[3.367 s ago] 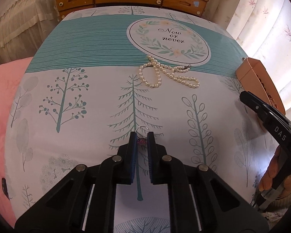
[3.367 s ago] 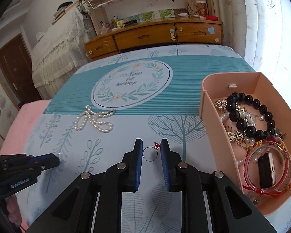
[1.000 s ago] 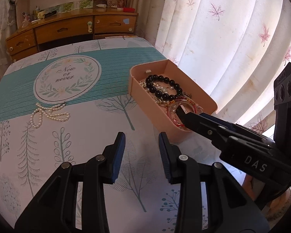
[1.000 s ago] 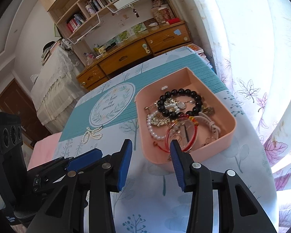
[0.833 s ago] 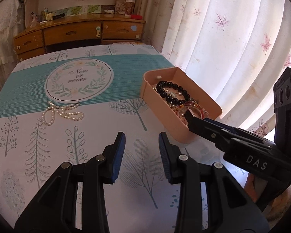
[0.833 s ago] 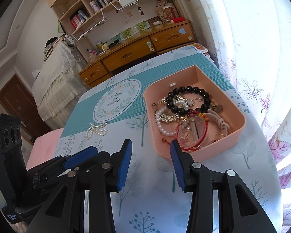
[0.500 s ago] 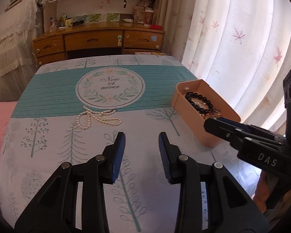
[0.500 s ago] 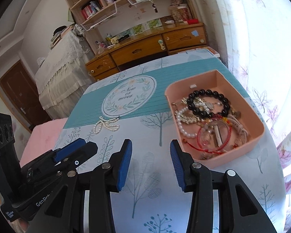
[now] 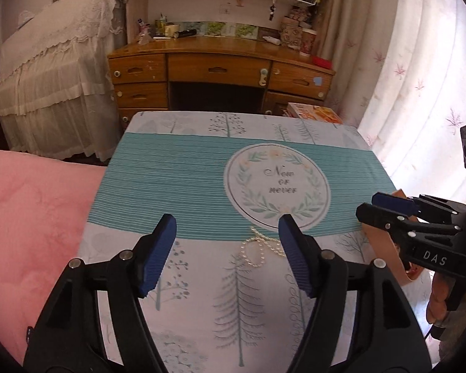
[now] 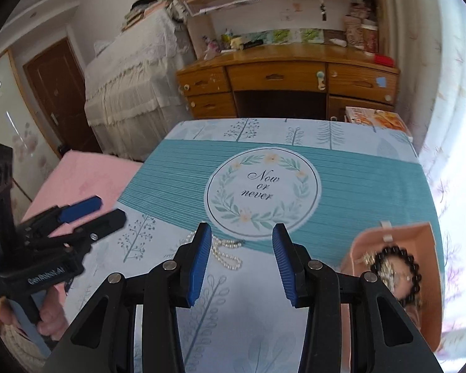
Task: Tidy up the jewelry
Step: 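Move the right tool to the pearl necklace and close on it, then lift the pearl necklace into the pink box and open the right tool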
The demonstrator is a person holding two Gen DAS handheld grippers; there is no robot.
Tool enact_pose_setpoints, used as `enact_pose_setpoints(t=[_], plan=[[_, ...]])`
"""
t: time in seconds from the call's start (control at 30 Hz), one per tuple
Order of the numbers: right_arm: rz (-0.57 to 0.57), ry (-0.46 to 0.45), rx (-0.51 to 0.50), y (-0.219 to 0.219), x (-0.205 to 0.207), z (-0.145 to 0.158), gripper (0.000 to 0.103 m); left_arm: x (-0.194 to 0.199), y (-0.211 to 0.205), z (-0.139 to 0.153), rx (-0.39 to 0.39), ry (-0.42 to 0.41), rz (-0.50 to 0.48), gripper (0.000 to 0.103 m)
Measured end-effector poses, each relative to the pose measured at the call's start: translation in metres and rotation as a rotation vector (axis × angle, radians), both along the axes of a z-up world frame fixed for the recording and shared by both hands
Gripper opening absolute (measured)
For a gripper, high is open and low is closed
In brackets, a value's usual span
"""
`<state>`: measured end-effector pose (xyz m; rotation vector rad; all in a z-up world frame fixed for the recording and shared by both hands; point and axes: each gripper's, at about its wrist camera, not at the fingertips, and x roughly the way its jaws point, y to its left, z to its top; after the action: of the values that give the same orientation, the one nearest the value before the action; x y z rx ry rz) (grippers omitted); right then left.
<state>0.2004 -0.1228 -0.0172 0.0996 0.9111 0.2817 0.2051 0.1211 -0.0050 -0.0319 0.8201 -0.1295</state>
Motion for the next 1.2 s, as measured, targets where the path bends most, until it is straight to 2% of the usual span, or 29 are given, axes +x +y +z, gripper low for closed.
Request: enact_pose_setpoints(t=[0.17,0.27,0.43,0.7,0.9,1.07,1.13,1.2], plan=[[0.13,0.157,-0.052,0.04,0.052,-0.031,0.041,0.023,0.021,-0.023,0.01,0.066,0.048,0.066],[0.211,0.211,-0.112,0.062,0.068,-0.057,0.041,0.03,0.026,-0.047,0.005,0.107,0.061,0.066],[0.308,0.25,-0.175,0.088,0.077,-0.093,0.041,0.038,0.037,-0.076,-0.04,0.164,0.092,0.066],[0.324,0.254,-0.152,0.109,0.095,-0.125,0.041,0.04,0.05,-0.098,-0.062,0.177,0.114,0.066],[0.316,0.248,-0.153,0.12,0.104,-0.133,0.029,0.04,0.055,-0.102,-0.075,0.183,0.117,0.066],[0.318,0.249,-0.14,0.125,0.109,-0.134,0.015,0.039,0.054,-0.103,-0.076,0.186,0.113,0.066],[0.318,0.251,-0.152,0.128,0.108,-0.133,0.005,0.039,0.052,-0.102,-0.074,0.185,0.108,0.066],[0.307,0.255,-0.156,0.128,0.108,-0.133,0.005,0.037,0.05,-0.1,-0.072,0.179,0.101,0.066]])
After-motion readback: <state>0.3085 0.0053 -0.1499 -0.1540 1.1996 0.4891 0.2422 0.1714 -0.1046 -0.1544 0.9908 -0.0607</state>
